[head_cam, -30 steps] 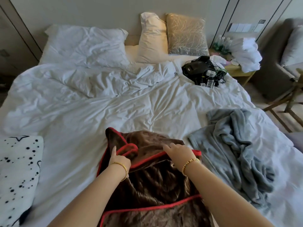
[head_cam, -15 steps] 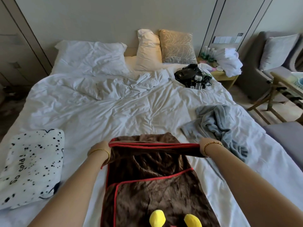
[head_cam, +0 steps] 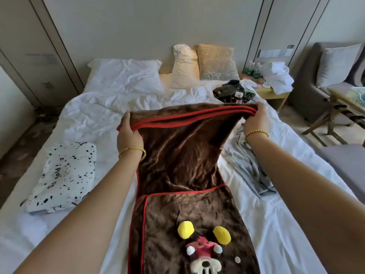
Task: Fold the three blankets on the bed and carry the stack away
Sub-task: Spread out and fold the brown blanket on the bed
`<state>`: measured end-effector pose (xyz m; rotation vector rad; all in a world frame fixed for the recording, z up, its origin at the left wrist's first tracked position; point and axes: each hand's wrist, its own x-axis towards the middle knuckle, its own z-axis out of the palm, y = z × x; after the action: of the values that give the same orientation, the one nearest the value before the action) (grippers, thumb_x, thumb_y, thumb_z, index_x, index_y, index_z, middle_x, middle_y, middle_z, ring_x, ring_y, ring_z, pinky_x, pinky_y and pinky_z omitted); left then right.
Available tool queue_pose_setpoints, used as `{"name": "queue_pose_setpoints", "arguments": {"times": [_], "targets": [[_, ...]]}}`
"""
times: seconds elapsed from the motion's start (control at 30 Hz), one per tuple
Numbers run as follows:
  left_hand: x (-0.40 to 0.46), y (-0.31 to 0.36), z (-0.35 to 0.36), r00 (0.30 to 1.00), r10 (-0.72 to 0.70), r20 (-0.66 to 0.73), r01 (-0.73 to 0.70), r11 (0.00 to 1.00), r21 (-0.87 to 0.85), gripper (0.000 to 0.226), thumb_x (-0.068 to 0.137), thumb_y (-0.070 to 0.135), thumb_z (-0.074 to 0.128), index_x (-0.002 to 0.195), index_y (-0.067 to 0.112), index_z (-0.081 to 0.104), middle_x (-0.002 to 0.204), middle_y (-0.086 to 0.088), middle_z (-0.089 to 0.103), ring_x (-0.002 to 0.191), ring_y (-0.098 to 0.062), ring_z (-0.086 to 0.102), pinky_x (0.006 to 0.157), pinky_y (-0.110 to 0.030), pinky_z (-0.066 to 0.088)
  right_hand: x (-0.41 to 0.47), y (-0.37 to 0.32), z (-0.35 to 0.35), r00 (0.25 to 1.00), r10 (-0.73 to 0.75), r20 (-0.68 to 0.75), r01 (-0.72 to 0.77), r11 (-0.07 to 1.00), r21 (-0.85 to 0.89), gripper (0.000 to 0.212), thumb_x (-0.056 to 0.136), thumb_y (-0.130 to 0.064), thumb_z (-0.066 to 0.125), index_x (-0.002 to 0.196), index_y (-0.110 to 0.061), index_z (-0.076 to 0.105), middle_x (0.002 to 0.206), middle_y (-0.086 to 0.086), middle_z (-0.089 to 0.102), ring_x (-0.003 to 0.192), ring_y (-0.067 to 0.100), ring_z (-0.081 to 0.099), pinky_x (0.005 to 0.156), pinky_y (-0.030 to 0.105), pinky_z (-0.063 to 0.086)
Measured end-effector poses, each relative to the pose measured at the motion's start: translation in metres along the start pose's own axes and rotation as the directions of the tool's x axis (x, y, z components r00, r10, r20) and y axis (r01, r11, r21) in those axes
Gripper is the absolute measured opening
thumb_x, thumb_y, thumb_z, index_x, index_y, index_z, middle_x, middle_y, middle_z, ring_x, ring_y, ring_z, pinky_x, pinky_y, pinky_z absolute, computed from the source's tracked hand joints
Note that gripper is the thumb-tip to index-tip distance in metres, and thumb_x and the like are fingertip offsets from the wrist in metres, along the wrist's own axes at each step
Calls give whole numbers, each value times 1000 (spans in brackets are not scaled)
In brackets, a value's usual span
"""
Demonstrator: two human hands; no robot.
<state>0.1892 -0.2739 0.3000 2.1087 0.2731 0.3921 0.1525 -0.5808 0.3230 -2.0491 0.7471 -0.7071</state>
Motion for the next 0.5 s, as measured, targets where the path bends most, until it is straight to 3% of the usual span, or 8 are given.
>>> {"name": "queue_pose_setpoints", "arguments": {"times": [0.1, 0.17, 0.27, 0.33, 0.43, 0.5], "targets": [[-52, -17, -3, 991, -106, 84, 97, 990, 101, 56, 94, 2, 33, 144, 29, 32, 138, -9, 49, 114, -34, 54, 89, -37, 46, -35, 32, -15, 985, 146, 93, -146, 989, -8, 53, 89, 4, 33, 138, -16, 38, 124, 17, 55, 110, 33, 54, 83, 30, 41], [-93, -30, -3, 973, -185, 136, 162, 973, 165, 53, 95, 4, 33, 144, 25, 35, 142, -9, 45, 122, -33, 49, 100, -41, 42, -59, 56, -31, 958, 204, 201, -198, 979, -47, 54, 90, 3, 33, 139, -17, 37, 129, 18, 52, 112, 37, 52, 93, 41, 47], [-152, -57, -4, 941, -266, 210, 196, 933, 302, 48, 95, 7, 32, 139, 22, 43, 138, -13, 49, 122, -34, 48, 104, -44, 40, -95, 98, -61, 906, 165, 389, -40, 950, -311, 42, 88, 1, 40, 125, -12, 54, 113, 21, 60, 102, 37, 57, 86, 39, 48], [-194, -80, -8, 907, -331, 262, 200, 884, 423, 49, 94, 9, 33, 139, 25, 42, 139, -14, 47, 124, -36, 47, 106, -44, 38, -123, 132, -84, 809, 186, 558, 134, 865, -483, 31, 89, -2, 42, 112, -9, 61, 96, 18, 62, 87, 31, 59, 73, 34, 47], [-259, -112, -19, 834, -433, 342, 177, 797, 577, 52, 95, 7, 30, 138, 33, 43, 146, -12, 38, 131, -34, 40, 111, -41, 32, -170, 184, -113, 693, 288, 661, 334, 684, -649, 29, 91, -5, 38, 109, -7, 61, 104, 14, 64, 93, 28, 60, 75, 33, 48], [-296, -132, -30, 795, -473, 380, 134, 747, 651, 54, 94, 4, 28, 134, 33, 48, 147, -10, 38, 132, -33, 38, 112, -40, 31, -199, 212, -128, 622, 343, 704, 404, 630, -664, 29, 91, -2, 38, 109, -5, 59, 105, 13, 62, 95, 29, 61, 76, 32, 48]]}}
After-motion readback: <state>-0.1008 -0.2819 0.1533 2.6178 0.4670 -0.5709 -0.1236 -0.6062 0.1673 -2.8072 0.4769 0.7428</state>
